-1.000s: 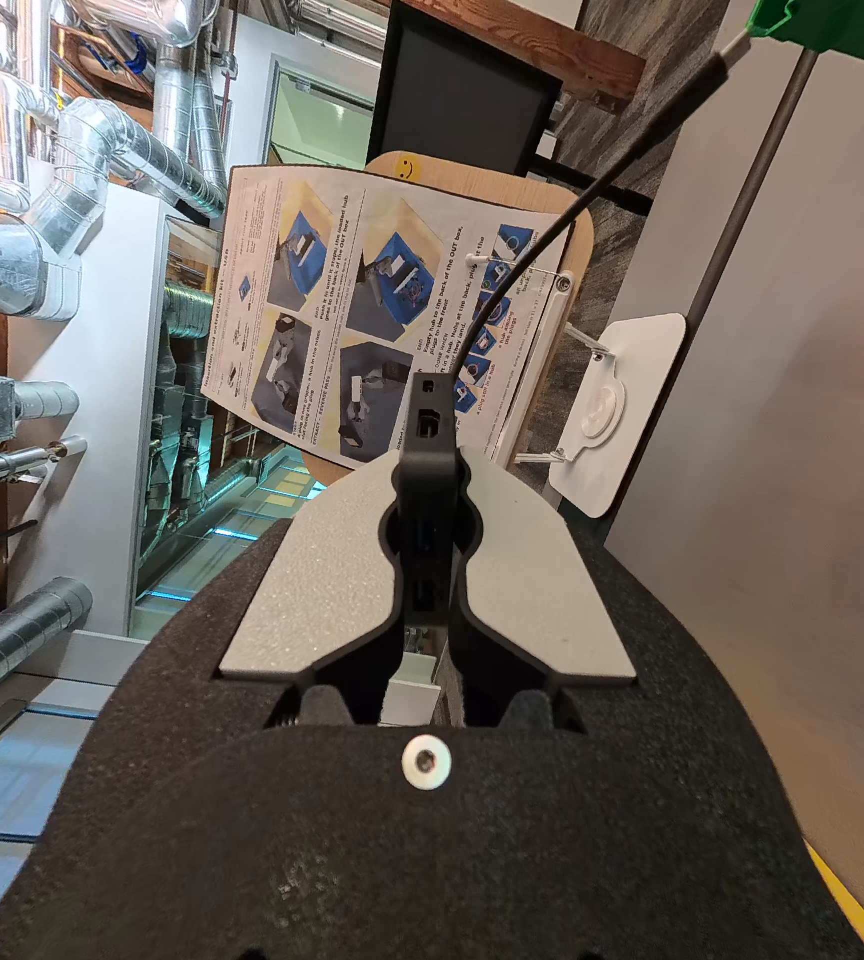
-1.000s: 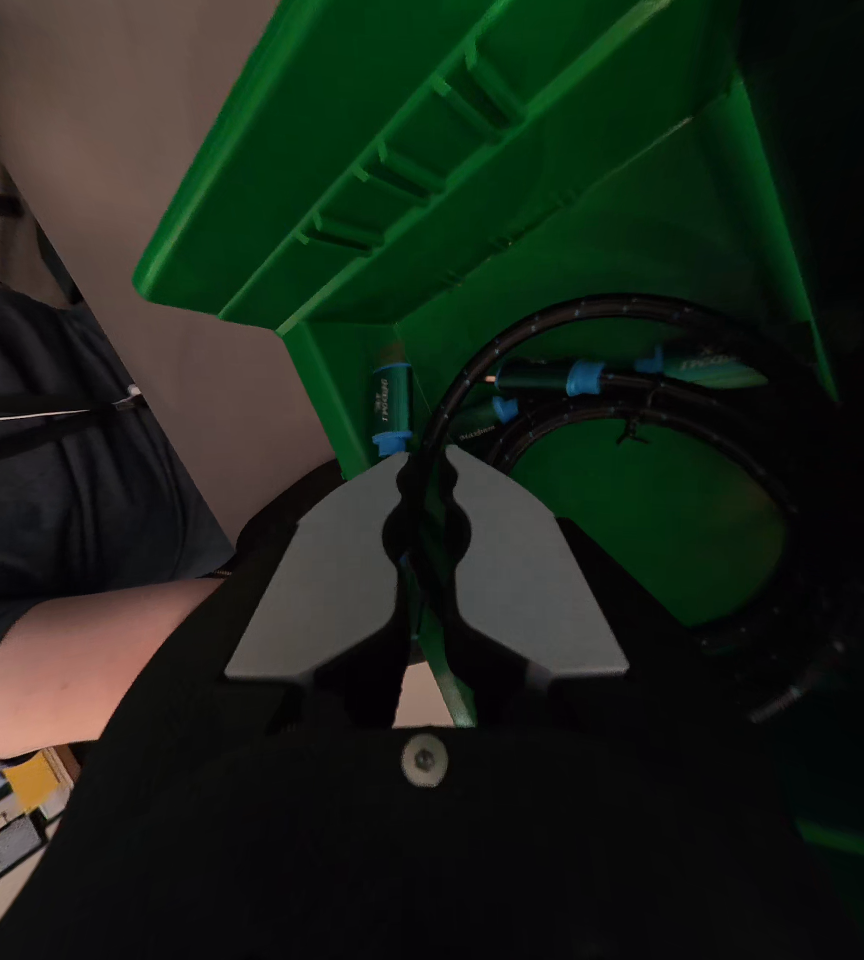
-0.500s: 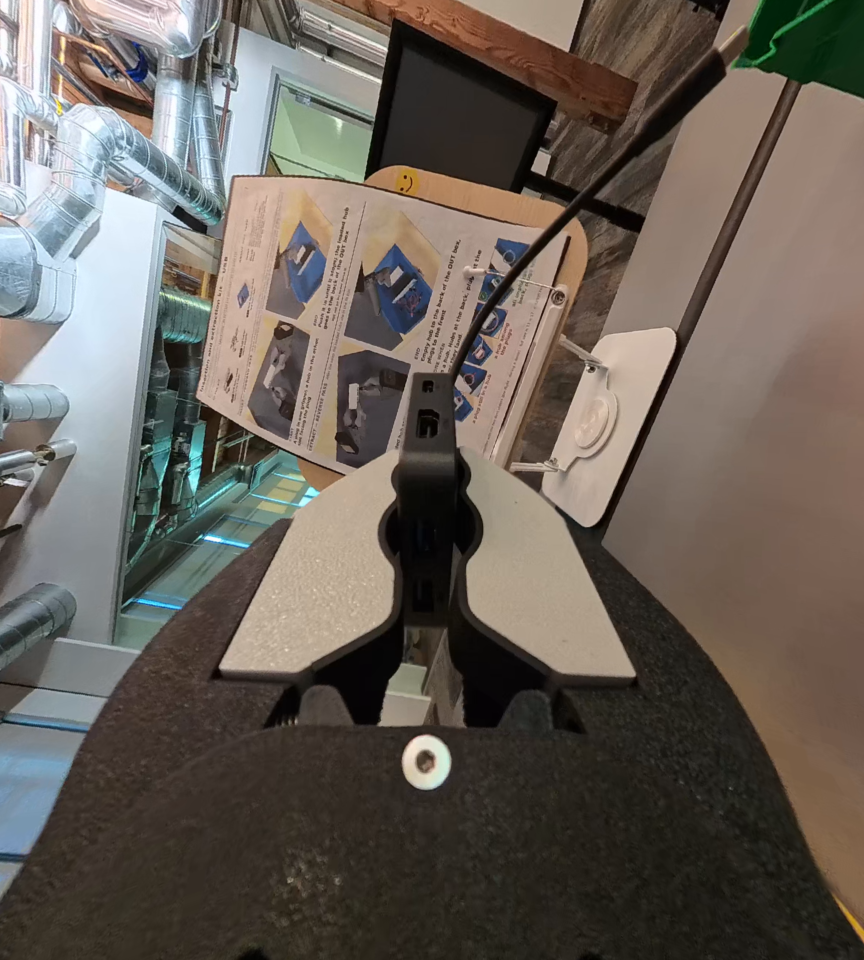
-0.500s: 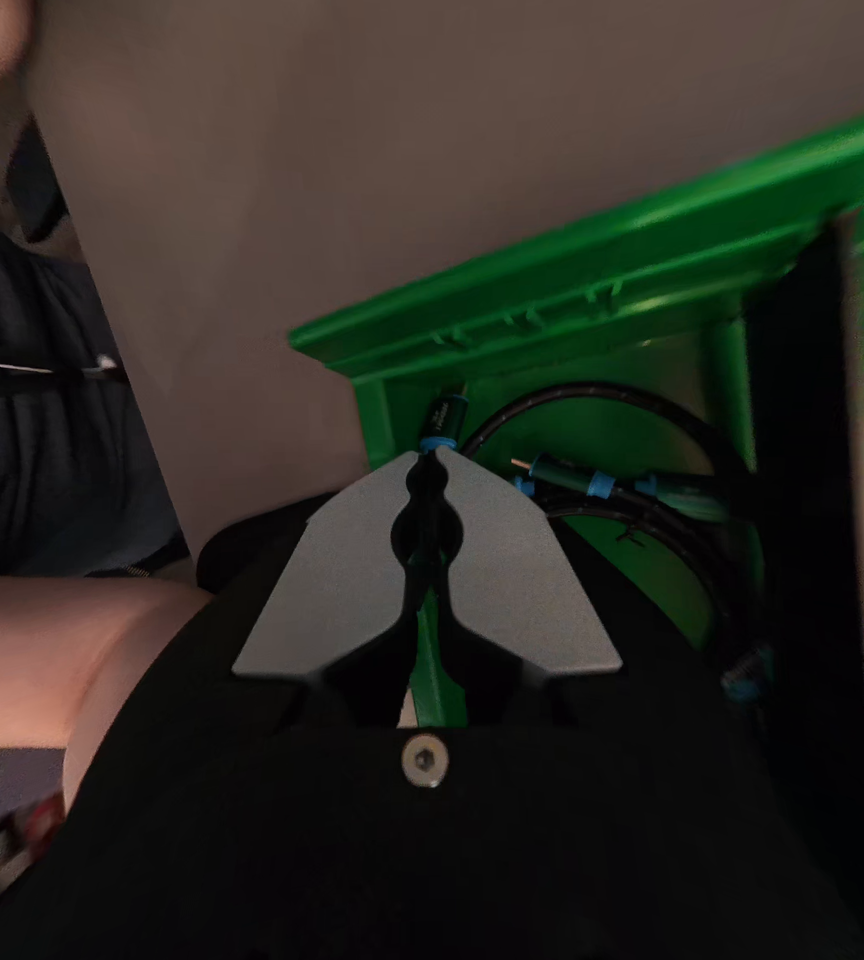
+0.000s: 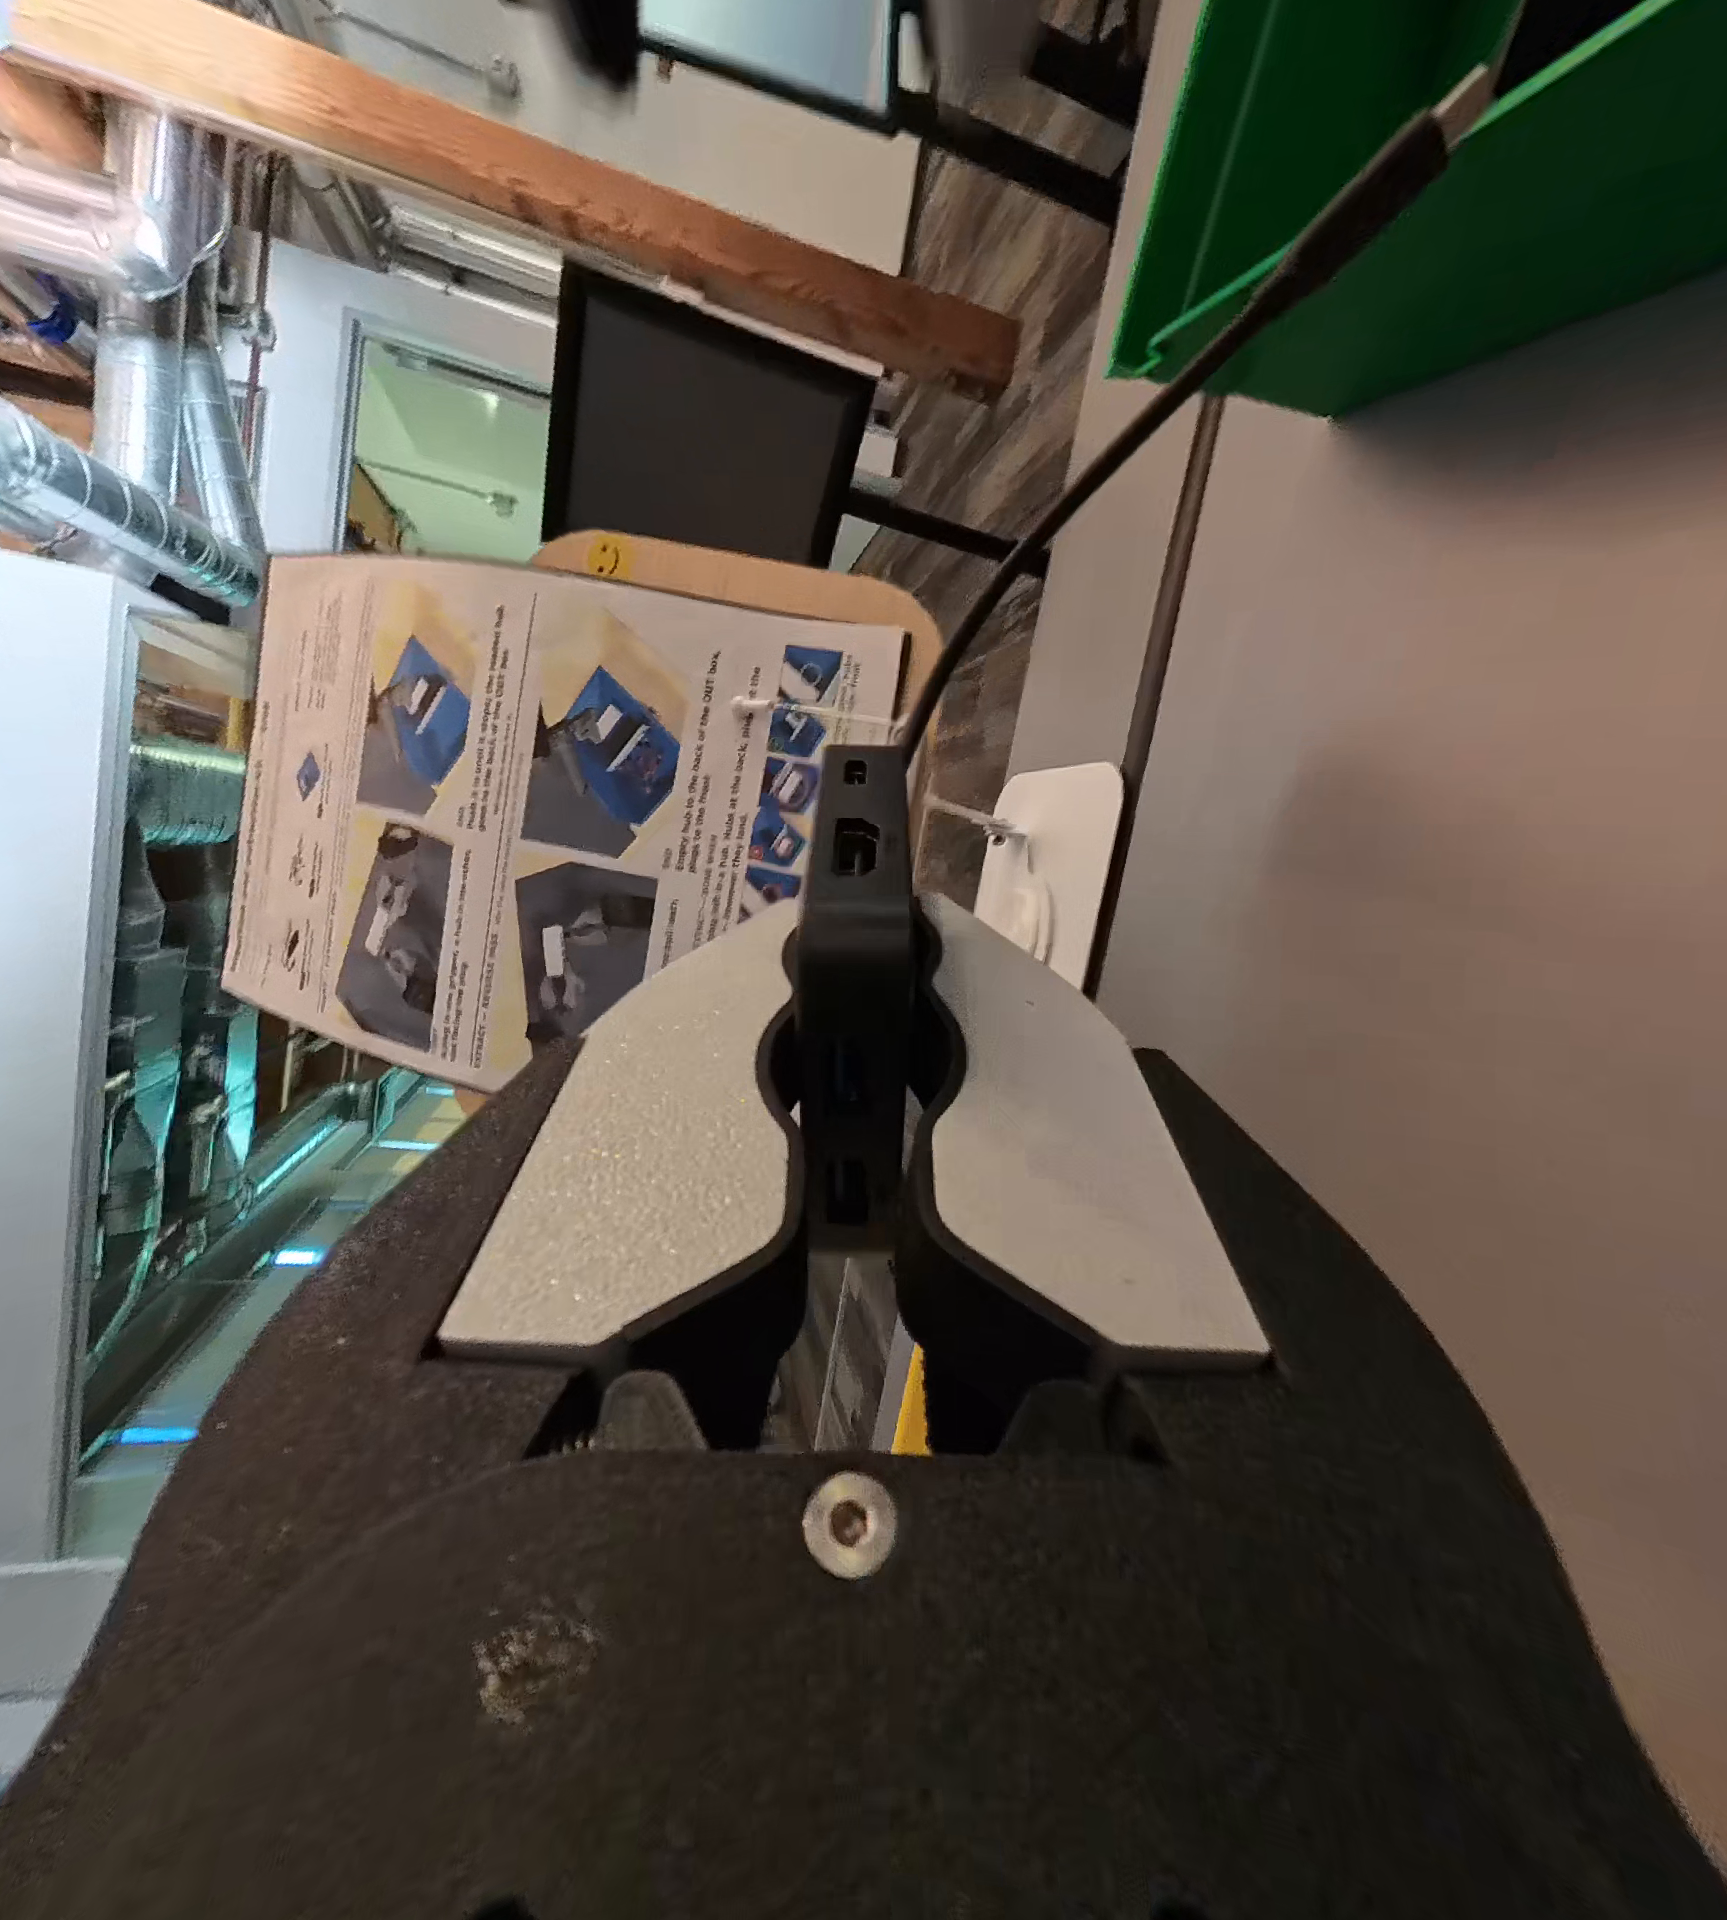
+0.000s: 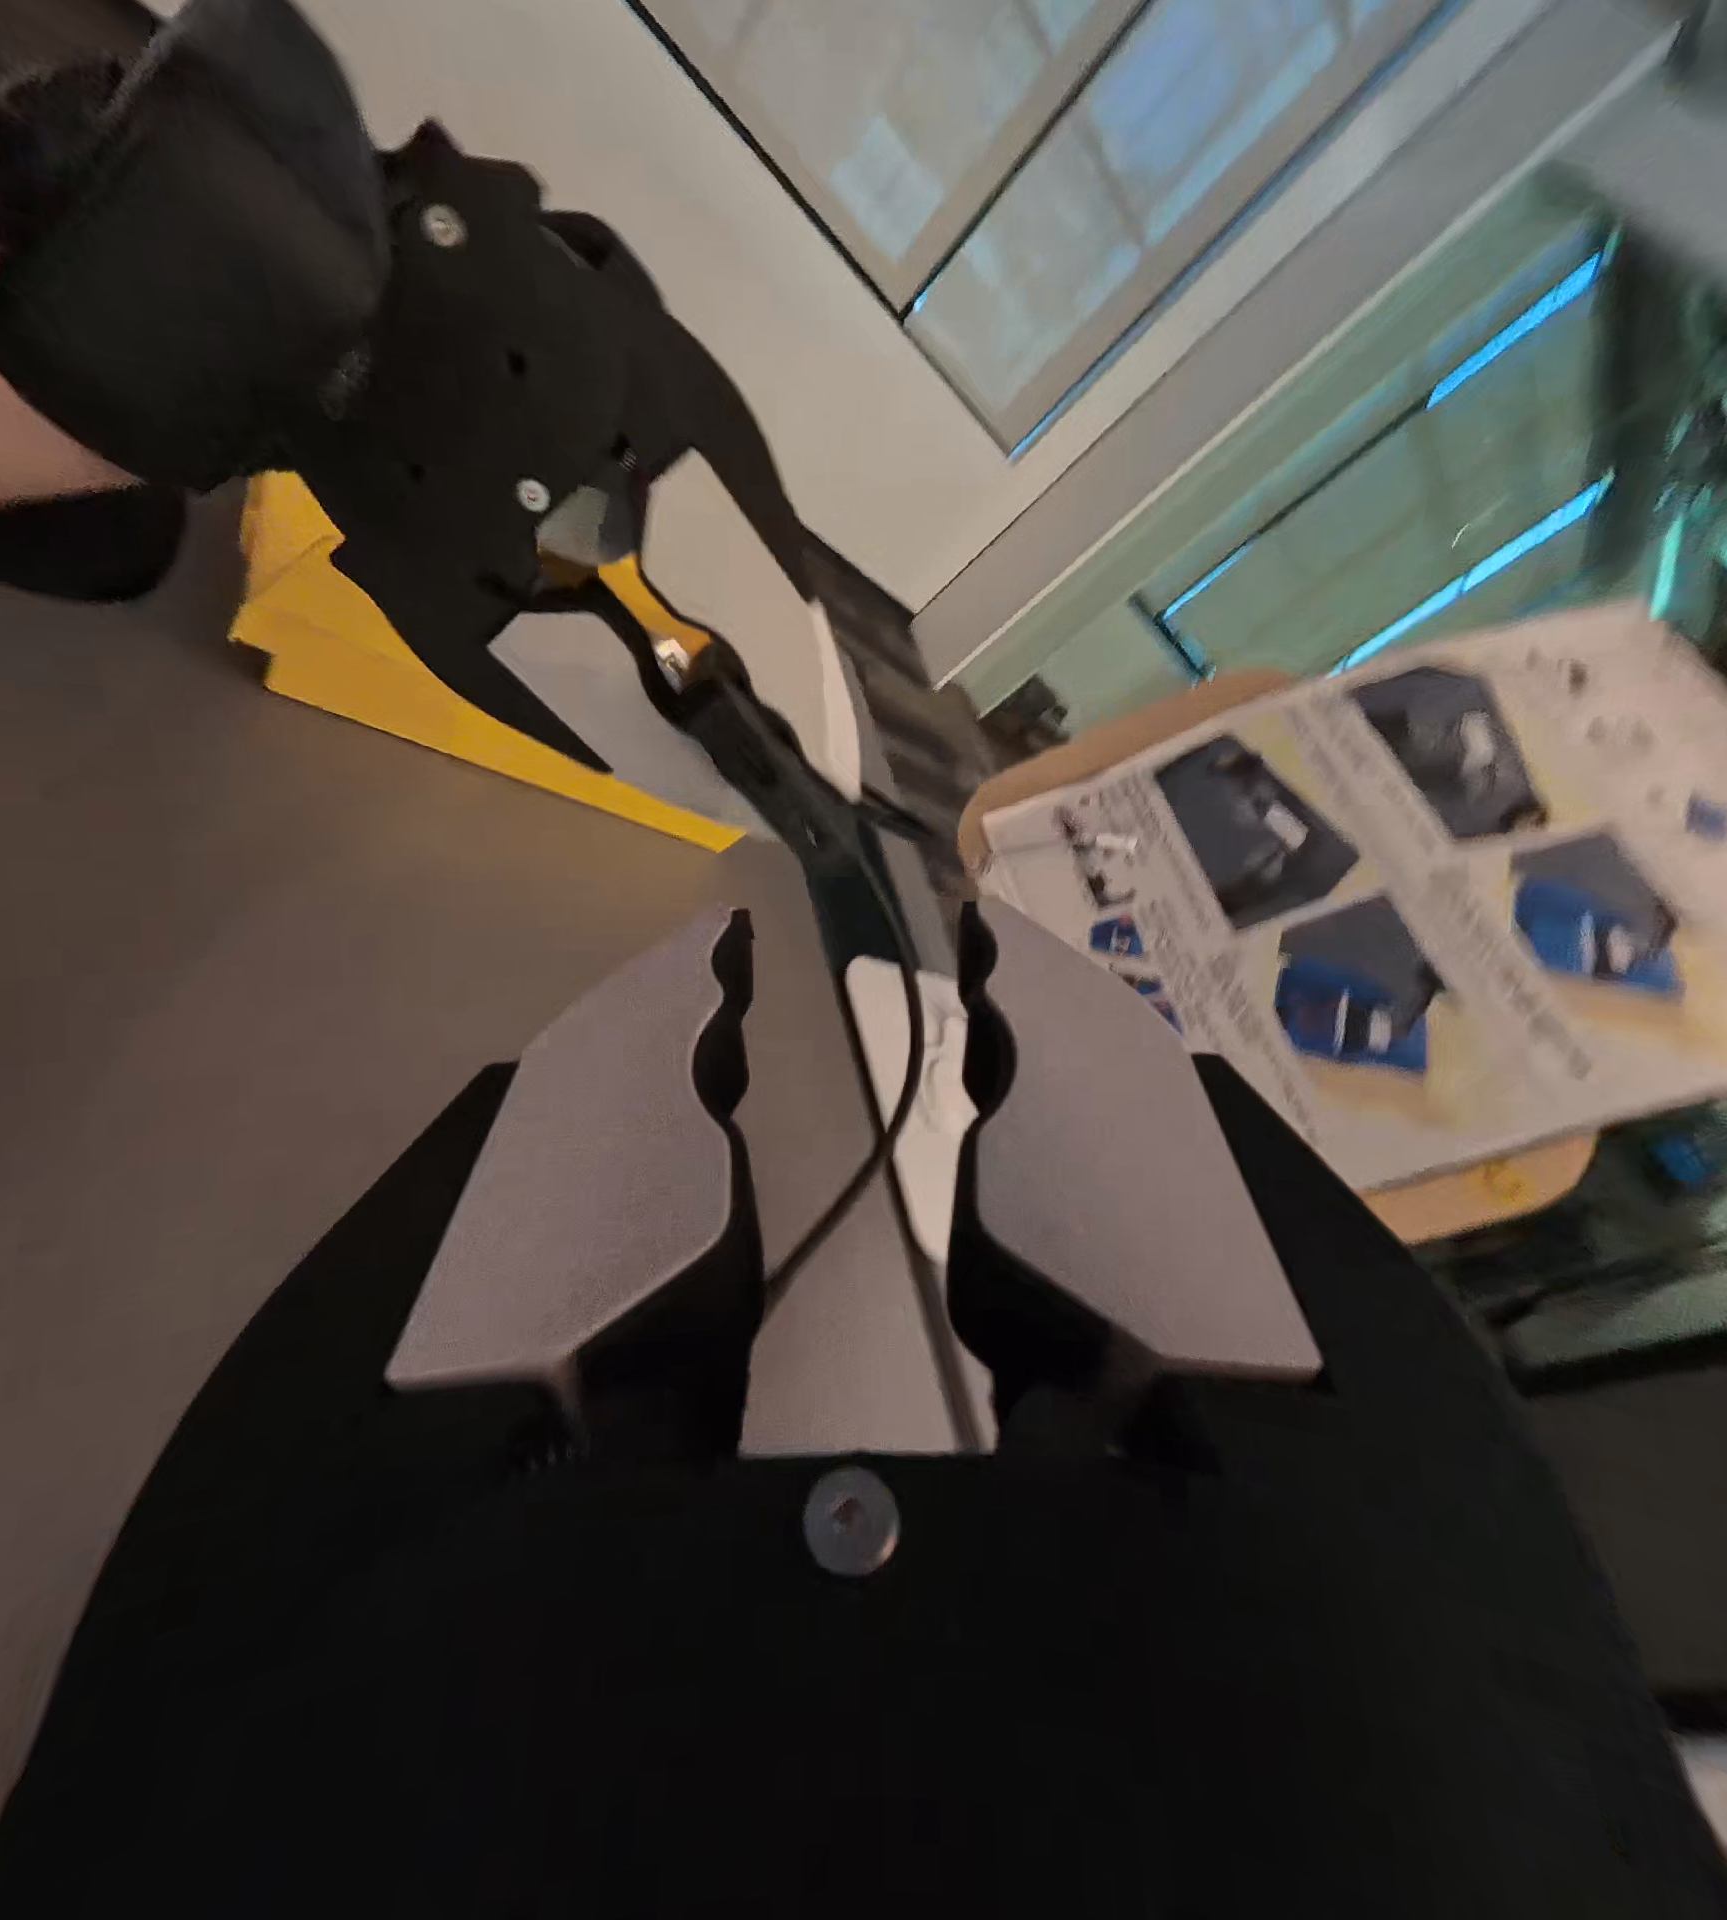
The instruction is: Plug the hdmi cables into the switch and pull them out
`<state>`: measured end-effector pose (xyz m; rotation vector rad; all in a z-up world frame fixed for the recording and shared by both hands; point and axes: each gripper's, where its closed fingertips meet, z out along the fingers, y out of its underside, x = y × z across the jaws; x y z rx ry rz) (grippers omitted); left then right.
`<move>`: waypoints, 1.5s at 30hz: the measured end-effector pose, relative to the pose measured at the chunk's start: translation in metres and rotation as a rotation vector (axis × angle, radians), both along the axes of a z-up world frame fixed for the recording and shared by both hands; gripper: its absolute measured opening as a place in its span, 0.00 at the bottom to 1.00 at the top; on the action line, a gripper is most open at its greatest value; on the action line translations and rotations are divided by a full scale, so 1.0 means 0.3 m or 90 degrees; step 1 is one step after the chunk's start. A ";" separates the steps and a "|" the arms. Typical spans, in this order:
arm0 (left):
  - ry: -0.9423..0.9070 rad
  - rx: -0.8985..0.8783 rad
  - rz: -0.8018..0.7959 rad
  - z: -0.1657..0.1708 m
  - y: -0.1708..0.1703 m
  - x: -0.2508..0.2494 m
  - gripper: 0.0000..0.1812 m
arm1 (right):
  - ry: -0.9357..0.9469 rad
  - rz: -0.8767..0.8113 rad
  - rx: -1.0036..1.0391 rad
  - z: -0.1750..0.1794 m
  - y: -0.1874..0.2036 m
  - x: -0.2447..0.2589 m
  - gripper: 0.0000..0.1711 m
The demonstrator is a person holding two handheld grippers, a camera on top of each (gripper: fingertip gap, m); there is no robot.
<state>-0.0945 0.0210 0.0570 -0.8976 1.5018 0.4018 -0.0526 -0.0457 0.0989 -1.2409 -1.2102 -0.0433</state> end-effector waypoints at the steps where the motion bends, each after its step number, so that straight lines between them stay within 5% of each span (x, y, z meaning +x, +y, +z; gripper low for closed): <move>1: 0.006 0.000 -0.011 -0.006 -0.017 0.015 0.08 | -0.031 0.011 0.032 -0.021 0.000 -0.035 0.23; 5: 0.024 0.013 -0.057 -0.011 -0.090 0.062 0.08 | -0.147 -0.019 0.107 -0.088 0.027 -0.073 0.21; 19: -0.012 -0.008 -0.091 0.001 -0.141 0.096 0.13 | -0.207 -0.042 0.104 -0.123 0.043 -0.057 0.09; 26: -0.093 0.012 0.021 0.109 -0.025 -0.046 0.09 | -0.139 -0.251 0.081 -0.013 0.130 0.346 0.09; 32: -0.075 0.022 0.053 0.101 0.017 -0.078 0.05 | -0.189 -0.305 -0.052 -0.251 0.243 0.759 0.09; 38: -0.043 0.013 0.049 0.057 0.021 -0.046 0.04 | -0.263 -0.269 -0.180 -0.482 0.300 0.827 0.10; 45: -0.019 0.012 0.055 0.030 0.031 -0.037 0.03 | -0.355 -0.270 -0.253 -0.610 0.337 0.844 0.10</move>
